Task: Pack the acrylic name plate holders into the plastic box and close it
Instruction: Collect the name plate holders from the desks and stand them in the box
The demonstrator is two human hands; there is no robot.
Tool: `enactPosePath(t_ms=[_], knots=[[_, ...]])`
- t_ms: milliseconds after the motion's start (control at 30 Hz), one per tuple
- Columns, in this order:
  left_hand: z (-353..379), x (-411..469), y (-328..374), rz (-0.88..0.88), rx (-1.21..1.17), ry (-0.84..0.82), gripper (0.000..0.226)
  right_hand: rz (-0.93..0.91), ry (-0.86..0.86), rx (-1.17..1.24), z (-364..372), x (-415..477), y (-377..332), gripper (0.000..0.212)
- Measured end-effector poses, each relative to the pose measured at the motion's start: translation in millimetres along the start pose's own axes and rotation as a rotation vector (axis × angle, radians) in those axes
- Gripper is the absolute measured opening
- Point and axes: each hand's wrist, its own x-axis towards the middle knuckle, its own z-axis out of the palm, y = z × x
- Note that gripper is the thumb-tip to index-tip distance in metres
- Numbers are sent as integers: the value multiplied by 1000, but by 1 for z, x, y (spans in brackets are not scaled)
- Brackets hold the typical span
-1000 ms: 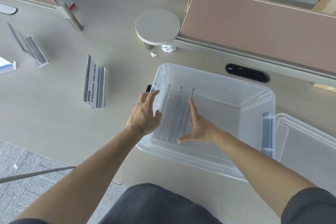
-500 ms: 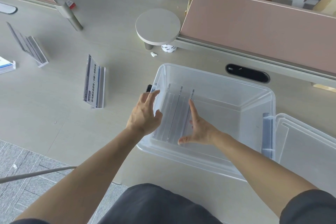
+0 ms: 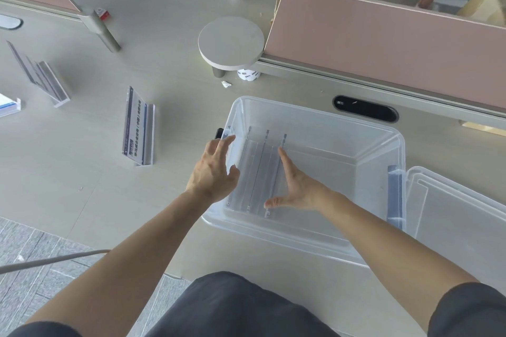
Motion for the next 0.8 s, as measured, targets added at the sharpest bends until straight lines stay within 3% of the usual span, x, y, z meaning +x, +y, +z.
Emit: enactPosePath(t_ms=[133, 200, 267, 367, 500, 633, 800], knots=[[-4, 0, -1, 13, 39, -70, 68, -5, 198, -265, -38, -11, -15, 87], [-10, 1, 0, 26, 1, -21, 61, -87, 264, -325, -57, -15, -28, 60], [-22, 2, 0, 87, -44, 80, 49, -203, 273, -346, -68, -15, -50, 47], [-45, 5, -6, 118, -65, 216, 38, -376, 287, -419, -75, -3, -86, 38], [-74, -5, -35, -40, 56, 355, 39, -604, 333, -580, -76, 35, -145, 33], [-95, -18, -87, -226, 450, 225, 49, -684, 303, -722, -70, 83, -206, 39], [-111, -12, -153, -381, 357, 152, 54, -601, 232, -874, -53, 153, -273, 41]])
